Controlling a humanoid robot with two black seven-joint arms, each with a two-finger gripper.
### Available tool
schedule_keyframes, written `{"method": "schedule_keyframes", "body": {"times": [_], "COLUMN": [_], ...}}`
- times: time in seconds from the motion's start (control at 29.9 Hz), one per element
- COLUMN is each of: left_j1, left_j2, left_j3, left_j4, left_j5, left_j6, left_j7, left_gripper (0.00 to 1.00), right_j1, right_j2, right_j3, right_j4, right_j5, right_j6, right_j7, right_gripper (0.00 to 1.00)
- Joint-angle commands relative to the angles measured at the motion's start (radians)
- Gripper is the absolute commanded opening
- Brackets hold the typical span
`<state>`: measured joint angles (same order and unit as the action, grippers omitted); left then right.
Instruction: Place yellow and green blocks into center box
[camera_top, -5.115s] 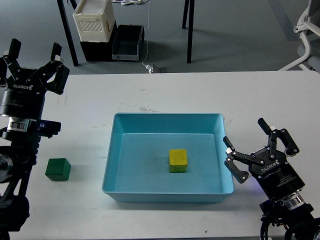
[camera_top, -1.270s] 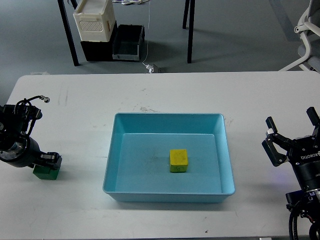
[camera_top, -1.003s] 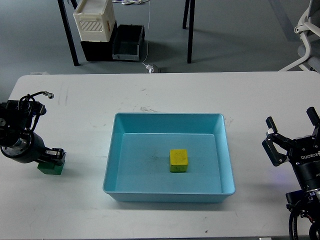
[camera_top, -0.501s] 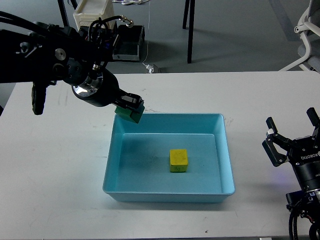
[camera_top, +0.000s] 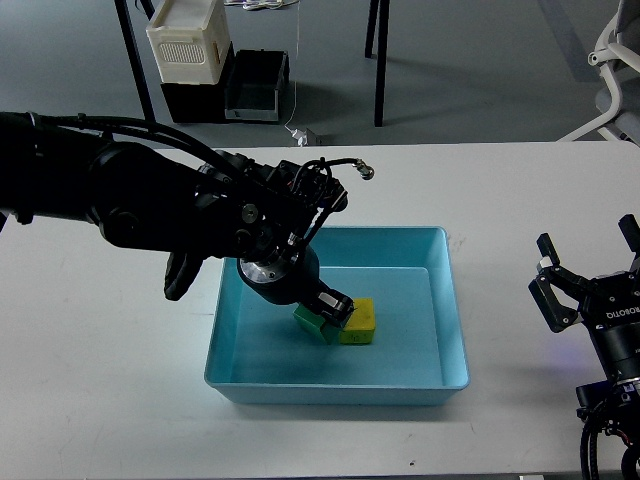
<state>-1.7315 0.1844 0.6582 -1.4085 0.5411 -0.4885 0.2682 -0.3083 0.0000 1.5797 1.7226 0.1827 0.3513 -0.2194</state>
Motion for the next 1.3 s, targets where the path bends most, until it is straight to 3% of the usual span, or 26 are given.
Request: {"method": "schedule_keyframes", "body": {"times": [0.0, 0.13, 0.2, 0.23, 0.27, 0.64, 1.04, 1.27], "left_j1": [0.015, 0.015, 0.015, 0.015, 0.016, 0.015, -0.014, 0.041], "left_j2": [-0.02, -0.017, -0.011, -0.013, -0.014, -0.002, 0.187, 0.267], "left_j3": [0.0, 0.0, 0.0, 0.0, 0.003, -0.018, -0.262, -0.417], "left_j4": [0.02, 0.022, 0.022, 0.028, 0.031, 0.055, 0.048, 0.063], "left_j5": [0.0, 0.0, -0.001, -0.001, 0.0, -0.003, -0.274, -0.485], "left_j6": [0.0, 0.0, 0.0, 0.0, 0.0, 0.0, 0.0, 0.0], "left_j7": [-0.004, -0.015, -0.039, -0.061, -0.075, -0.122, -0.124, -0.112], "left_gripper": [0.21, 0.44, 0.65, 0.86, 1.0, 1.0, 1.0, 1.0], "right_j1": [0.0, 0.0, 0.0, 0.0, 0.0, 0.0, 0.0, 0.0], "right_j2": [0.0, 0.0, 0.0, 0.0, 0.0, 0.0, 0.0, 0.0], "right_j3": [0.006, 0.008, 0.006, 0.005, 0.003, 0.003, 0.006, 0.006], "right_j4": [0.0, 0.0, -0.003, -0.006, -0.009, -0.008, -0.008, -0.008], "right_j5": [0.0, -0.002, -0.002, -0.002, -0.002, -0.003, -0.003, -0.002], "right_j6": [0.0, 0.0, 0.002, 0.002, 0.002, 0.002, 0.002, 0.002], "right_j7": [-0.003, -0.005, -0.005, -0.005, -0.005, -0.008, -0.008, -0.009], "right_gripper": [1.0, 1.0, 1.0, 1.0, 1.0, 1.0, 1.0, 1.0]}}
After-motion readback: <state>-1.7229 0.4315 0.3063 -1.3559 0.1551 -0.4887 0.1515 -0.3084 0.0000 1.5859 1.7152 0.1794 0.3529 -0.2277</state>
